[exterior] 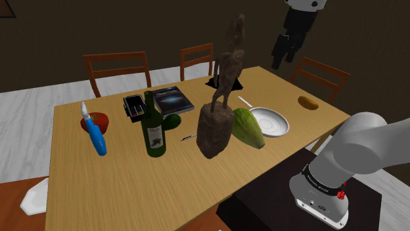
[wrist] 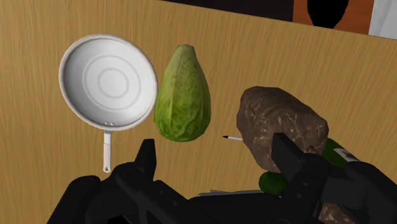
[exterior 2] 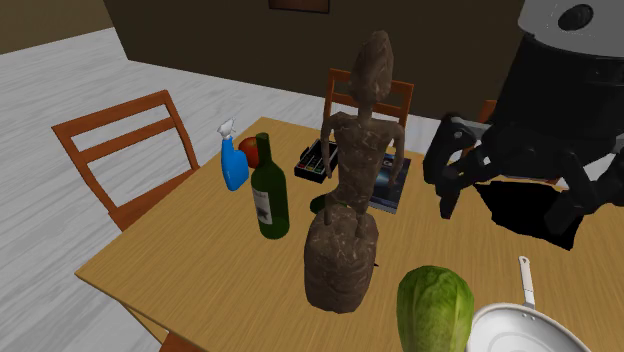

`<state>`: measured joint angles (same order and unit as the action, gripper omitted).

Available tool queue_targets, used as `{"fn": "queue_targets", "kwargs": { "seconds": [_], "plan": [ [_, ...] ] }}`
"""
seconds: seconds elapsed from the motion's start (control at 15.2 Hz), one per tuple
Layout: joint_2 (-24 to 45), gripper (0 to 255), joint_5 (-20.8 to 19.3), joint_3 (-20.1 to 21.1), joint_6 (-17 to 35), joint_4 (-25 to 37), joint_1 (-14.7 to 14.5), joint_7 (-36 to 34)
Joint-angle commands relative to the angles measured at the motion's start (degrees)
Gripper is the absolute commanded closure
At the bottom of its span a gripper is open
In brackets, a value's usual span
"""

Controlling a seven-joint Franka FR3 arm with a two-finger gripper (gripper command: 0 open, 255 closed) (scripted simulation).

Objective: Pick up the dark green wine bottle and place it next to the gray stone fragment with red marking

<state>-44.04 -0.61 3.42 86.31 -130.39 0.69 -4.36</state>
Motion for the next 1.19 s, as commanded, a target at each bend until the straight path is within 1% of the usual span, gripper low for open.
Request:
{"fn": "queue_targets", "kwargs": {
  "seconds": [0.0,0.33,0.59,0.86,1.12],
  "plan": [
    [0.0,0,0.0,0.0,0.0,0.0,0.0,0.0],
    [5.98,0,3.02,4.79,5.77,0.98,-1.16,-5.55],
    [11.72,0,4.55,8.57,10.19,3.04,-1.81,-9.89],
    [18.2,0,5.07,12.27,14.21,6.25,-2.24,-14.32],
    [25.36,0,4.39,15.83,17.66,10.59,-2.54,-18.96]
  ]
}}
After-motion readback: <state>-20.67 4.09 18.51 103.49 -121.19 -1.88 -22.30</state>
